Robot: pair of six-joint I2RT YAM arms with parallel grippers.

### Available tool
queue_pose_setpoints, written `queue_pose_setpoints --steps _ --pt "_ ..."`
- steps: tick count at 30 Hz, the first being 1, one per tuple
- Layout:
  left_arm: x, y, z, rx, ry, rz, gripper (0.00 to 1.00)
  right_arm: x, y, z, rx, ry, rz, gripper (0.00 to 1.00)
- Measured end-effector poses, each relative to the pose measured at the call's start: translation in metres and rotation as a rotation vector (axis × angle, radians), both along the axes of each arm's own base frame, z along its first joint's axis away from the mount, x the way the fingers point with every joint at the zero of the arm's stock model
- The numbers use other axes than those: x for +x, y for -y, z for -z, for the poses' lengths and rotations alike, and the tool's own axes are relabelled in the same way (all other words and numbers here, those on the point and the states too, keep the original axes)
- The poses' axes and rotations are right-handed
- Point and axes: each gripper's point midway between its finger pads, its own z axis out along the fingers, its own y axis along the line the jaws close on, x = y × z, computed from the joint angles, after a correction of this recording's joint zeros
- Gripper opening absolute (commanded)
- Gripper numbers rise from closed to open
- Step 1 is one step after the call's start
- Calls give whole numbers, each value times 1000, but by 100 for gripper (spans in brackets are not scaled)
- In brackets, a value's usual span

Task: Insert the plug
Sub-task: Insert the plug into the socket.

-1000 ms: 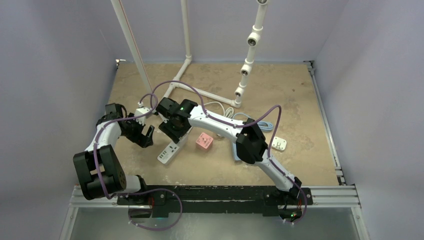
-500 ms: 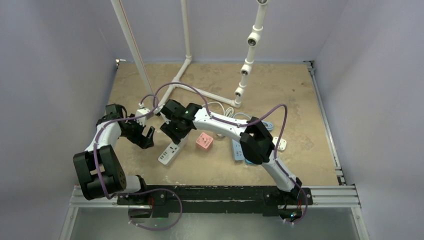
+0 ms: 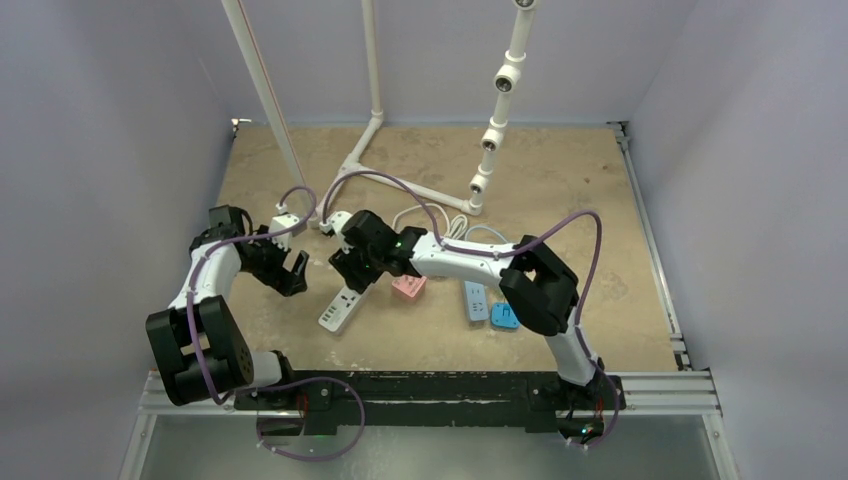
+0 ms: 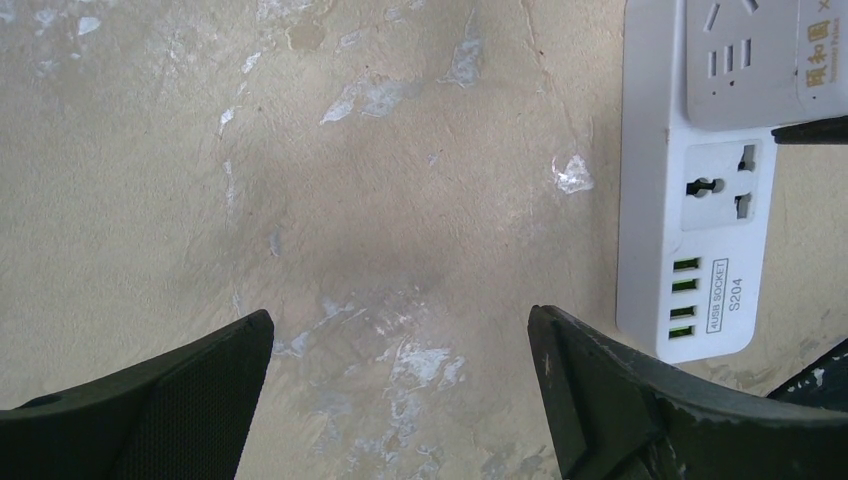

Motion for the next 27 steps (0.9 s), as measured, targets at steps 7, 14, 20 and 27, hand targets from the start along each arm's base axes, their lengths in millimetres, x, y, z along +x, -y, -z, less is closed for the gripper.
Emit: queue_pose_setpoints --steps 7,14,20,27 --pt "-1 4 -4 -23 -5 10 98 0 -1 2 81 34 11 0" --pt "-6 17 -10 -89 -6 50 99 0 0 2 193 64 47 0" --pt "-12 23 -11 -100 -2 111 99 3 -4 4 248 69 71 0" --pt "-15 46 -11 -91 4 248 99 8 -13 -8 275 27 154 2"
